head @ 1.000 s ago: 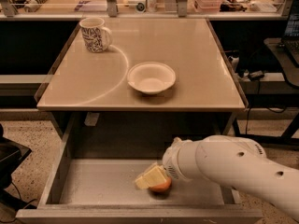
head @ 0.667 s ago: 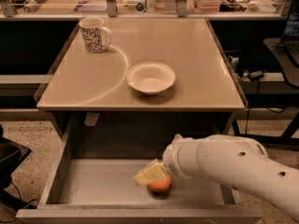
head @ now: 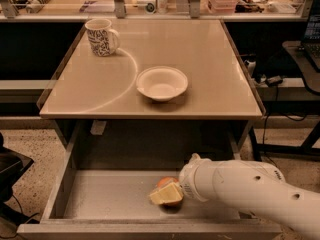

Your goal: Pick orange from top drawer and place on counter

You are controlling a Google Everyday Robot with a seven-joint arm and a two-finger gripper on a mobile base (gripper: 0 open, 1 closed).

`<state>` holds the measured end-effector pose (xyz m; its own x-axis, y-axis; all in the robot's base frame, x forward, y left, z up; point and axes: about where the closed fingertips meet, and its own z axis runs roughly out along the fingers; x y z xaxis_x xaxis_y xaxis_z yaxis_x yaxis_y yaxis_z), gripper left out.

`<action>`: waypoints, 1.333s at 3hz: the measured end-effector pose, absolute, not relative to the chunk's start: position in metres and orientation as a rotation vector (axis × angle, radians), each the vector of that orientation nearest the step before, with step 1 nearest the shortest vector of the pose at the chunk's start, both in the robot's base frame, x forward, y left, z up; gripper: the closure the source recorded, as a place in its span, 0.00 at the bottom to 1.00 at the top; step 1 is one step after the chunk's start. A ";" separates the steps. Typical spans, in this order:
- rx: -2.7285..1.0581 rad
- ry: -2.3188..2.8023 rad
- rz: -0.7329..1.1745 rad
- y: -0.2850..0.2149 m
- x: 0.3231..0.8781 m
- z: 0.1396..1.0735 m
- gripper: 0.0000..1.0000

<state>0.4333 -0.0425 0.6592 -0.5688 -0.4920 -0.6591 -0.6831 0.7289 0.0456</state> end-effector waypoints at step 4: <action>-0.830 2.391 0.463 -0.033 0.421 0.630 0.00</action>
Offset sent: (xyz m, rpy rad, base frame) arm -0.0231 -0.0131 -0.0720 -0.0980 0.1780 -0.0943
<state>0.4214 -0.0331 0.6302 -0.6507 -0.4558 -0.6073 -0.6494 0.7485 0.1340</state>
